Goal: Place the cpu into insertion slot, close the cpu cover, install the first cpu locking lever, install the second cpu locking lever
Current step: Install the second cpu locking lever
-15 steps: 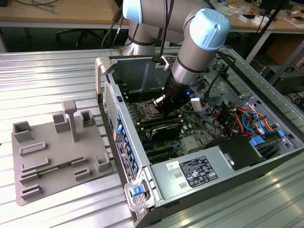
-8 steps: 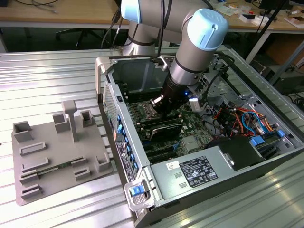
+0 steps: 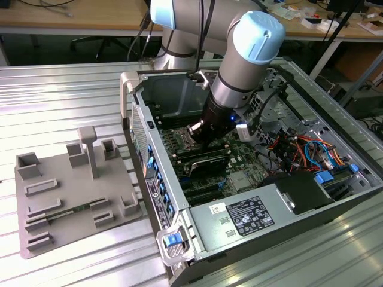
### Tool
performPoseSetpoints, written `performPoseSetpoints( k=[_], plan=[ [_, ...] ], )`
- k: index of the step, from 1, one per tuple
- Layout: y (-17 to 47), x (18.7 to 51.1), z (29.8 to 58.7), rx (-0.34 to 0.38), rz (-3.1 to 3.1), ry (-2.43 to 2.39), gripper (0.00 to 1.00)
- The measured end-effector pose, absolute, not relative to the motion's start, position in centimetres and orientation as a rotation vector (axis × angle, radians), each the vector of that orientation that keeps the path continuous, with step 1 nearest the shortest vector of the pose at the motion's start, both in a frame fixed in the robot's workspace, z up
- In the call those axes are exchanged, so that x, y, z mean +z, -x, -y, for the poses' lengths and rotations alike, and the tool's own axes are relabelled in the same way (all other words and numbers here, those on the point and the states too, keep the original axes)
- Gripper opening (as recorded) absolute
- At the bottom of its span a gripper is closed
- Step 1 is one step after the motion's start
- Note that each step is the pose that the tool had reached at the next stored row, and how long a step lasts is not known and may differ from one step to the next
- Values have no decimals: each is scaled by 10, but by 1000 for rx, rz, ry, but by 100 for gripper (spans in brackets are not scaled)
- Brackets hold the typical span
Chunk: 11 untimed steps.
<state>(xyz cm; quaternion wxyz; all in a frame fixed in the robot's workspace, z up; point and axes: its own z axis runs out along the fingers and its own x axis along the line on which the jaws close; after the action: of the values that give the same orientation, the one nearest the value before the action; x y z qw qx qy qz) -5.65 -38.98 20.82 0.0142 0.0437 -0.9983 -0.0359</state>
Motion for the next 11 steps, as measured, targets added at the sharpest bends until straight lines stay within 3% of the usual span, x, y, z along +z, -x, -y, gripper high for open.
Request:
performPoseSetpoints(
  k=[11],
  plan=[
    [62,208,390,-112,3108,-136,11]
  ],
)
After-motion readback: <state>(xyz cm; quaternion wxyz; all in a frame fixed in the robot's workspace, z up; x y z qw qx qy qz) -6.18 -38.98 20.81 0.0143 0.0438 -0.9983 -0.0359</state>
